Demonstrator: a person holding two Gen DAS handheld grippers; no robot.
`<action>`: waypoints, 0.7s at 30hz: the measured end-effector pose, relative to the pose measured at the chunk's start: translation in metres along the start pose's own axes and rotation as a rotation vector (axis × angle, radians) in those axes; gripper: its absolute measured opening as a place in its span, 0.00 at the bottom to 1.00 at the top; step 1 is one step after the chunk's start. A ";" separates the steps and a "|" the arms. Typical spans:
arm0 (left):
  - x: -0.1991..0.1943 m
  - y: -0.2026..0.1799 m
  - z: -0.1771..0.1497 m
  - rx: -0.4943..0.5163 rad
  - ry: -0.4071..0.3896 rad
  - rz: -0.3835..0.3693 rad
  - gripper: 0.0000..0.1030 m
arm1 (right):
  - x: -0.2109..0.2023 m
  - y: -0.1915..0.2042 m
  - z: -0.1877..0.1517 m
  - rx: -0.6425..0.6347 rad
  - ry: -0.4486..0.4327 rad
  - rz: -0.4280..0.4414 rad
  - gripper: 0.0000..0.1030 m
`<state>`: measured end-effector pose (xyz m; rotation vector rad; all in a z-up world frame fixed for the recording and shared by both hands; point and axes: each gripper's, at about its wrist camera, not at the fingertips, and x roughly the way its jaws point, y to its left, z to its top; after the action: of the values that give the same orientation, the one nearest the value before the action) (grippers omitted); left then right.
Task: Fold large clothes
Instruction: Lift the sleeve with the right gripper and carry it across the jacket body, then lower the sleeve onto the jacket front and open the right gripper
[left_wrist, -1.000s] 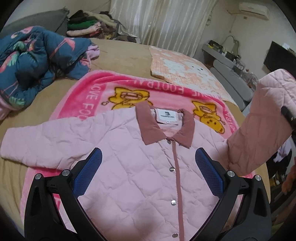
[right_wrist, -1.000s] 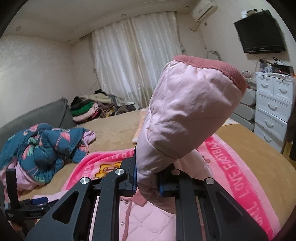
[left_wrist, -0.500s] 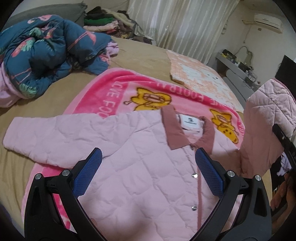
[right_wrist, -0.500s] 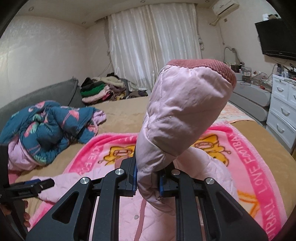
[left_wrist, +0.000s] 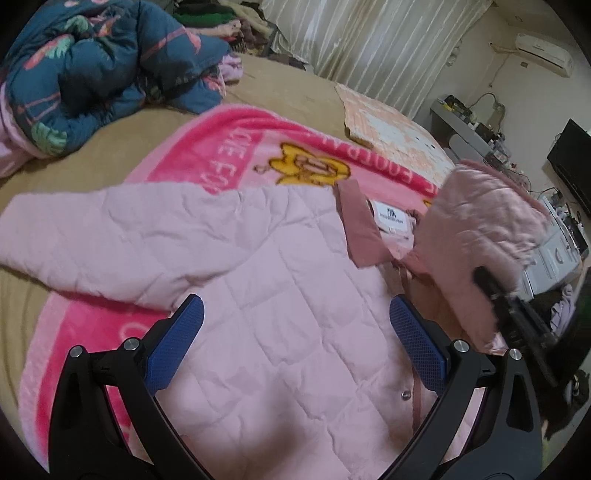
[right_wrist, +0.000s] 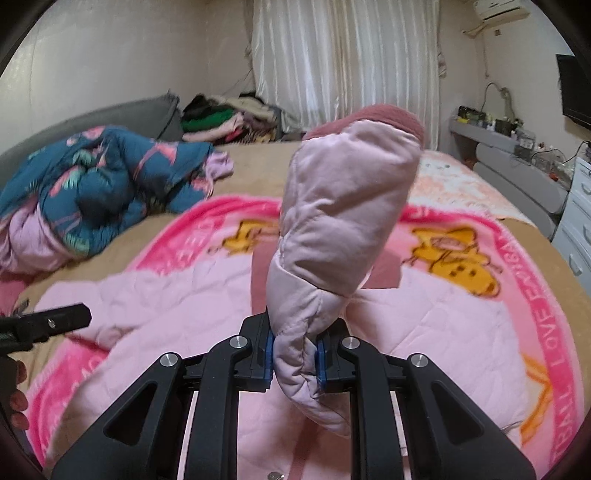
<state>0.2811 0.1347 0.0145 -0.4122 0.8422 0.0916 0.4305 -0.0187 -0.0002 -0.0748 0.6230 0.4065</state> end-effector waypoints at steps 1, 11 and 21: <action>0.003 0.001 -0.002 0.001 0.006 -0.002 0.92 | 0.004 0.002 -0.004 -0.002 0.010 0.002 0.15; 0.025 0.009 -0.010 -0.025 0.039 -0.157 0.92 | 0.038 0.031 -0.038 -0.051 0.116 0.038 0.20; 0.039 0.014 -0.013 -0.066 0.074 -0.245 0.92 | 0.067 0.071 -0.071 -0.153 0.250 0.079 0.60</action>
<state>0.2948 0.1396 -0.0264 -0.5808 0.8574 -0.1236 0.4123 0.0563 -0.0932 -0.2507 0.8418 0.5254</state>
